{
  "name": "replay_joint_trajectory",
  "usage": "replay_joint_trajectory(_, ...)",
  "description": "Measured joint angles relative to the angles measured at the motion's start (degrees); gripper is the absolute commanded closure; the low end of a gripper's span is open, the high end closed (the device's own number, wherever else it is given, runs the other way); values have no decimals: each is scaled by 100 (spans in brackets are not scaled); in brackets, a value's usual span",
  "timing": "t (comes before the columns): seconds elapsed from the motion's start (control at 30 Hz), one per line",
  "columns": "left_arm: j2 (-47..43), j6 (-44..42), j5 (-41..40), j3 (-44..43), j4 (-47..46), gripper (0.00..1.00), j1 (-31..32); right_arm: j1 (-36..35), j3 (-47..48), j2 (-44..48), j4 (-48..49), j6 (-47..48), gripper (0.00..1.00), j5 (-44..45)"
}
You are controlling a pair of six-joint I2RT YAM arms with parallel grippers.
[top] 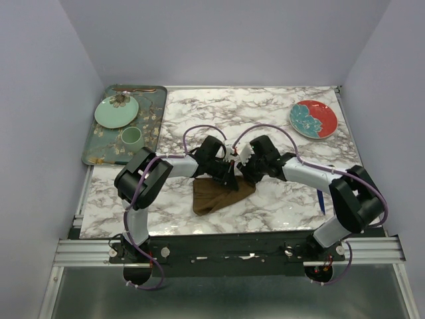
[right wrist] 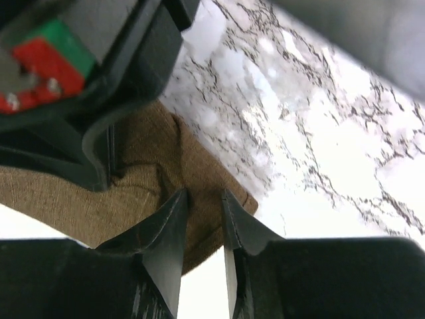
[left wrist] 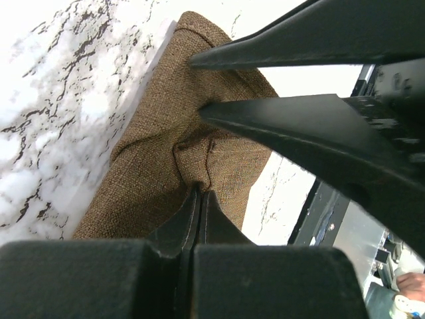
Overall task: Fold the napkin into a case and place the utensils inside
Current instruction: Stuff the top corner of the smaller-rectangle-folded napkin into the folded napkin.
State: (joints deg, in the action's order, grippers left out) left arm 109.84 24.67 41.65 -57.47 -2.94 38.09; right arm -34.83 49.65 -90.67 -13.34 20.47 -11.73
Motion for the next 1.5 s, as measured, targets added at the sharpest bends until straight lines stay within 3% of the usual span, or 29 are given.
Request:
replay_joint_trajectory(0.3, 0, 2, 2, -2, 0, 100, -22, 0, -133, 573, 39, -144, 64, 11)
replay_joint_trajectory(1.1, 87, 35, 138, -57, -11, 100, -63, -129, -485, 343, 262, 85, 67, 120)
replay_joint_trajectory(1.23, 120, 37, 151, -96, -13, 100, -70, -144, -485, 205, 299, 151, 75, 188)
replay_joint_trajectory(1.37, 127, 44, 168, -98, -15, 100, -76, -149, -485, 203, 306, 179, 97, 203)
replay_joint_trajectory(1.5, 129, 48, 175, -98, -15, 100, -85, -149, -479, 212, 306, 155, 99, 214)
